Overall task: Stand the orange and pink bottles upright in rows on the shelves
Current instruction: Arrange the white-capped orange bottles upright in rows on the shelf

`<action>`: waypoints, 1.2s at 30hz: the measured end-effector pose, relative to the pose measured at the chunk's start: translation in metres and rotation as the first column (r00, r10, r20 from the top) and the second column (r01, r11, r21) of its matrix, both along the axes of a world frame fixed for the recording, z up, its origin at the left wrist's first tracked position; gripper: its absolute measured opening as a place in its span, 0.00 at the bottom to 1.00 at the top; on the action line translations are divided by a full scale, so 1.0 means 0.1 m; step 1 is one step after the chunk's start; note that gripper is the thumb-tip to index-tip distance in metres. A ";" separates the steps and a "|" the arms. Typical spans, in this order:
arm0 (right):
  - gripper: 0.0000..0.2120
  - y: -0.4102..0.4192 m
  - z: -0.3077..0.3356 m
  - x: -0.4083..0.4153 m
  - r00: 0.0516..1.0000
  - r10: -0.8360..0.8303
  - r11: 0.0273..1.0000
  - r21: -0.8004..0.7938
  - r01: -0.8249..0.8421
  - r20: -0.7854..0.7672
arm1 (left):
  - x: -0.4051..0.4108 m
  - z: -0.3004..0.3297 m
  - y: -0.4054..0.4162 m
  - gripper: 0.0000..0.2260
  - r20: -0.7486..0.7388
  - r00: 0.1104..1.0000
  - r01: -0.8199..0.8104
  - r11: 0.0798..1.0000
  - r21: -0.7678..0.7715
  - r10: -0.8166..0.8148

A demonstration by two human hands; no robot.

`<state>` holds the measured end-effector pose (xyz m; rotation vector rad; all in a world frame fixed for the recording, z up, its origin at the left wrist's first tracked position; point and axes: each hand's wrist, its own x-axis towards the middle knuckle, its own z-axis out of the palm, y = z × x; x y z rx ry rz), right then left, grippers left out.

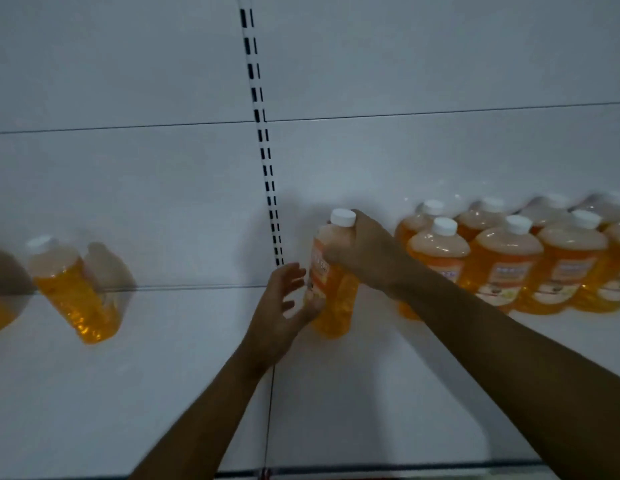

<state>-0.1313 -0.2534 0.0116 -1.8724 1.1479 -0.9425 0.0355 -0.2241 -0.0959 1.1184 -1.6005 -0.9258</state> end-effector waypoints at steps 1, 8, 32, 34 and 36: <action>0.08 0.01 0.02 -0.09 1.000 0.026 0.999 0.035 -0.026 0.016 | 0.00 -0.01 -0.04 0.37 -0.076 0.990 0.131 0.985 0.115 -0.123; 0.25 -0.02 0.15 -0.33 0.973 0.157 0.987 0.050 -0.151 -0.169 | -0.20 -0.02 -0.20 0.26 0.001 0.991 0.131 0.980 0.146 -0.133; 0.30 -0.43 0.02 -0.51 0.411 -0.536 0.792 -0.608 -0.056 -0.737 | -0.90 -0.21 -0.77 0.21 0.363 0.873 -0.355 0.935 0.011 0.327; 0.27 -0.40 0.04 -0.48 0.376 -0.537 0.798 -0.599 -0.064 -0.755 | -0.77 -0.19 -0.76 0.20 0.362 0.888 -0.309 0.951 0.016 0.283; 0.26 -0.38 0.06 -0.41 0.346 -0.575 0.777 -0.627 -0.052 -0.741 | -0.55 -0.19 -0.69 0.23 0.390 0.866 -0.336 0.942 -0.011 0.314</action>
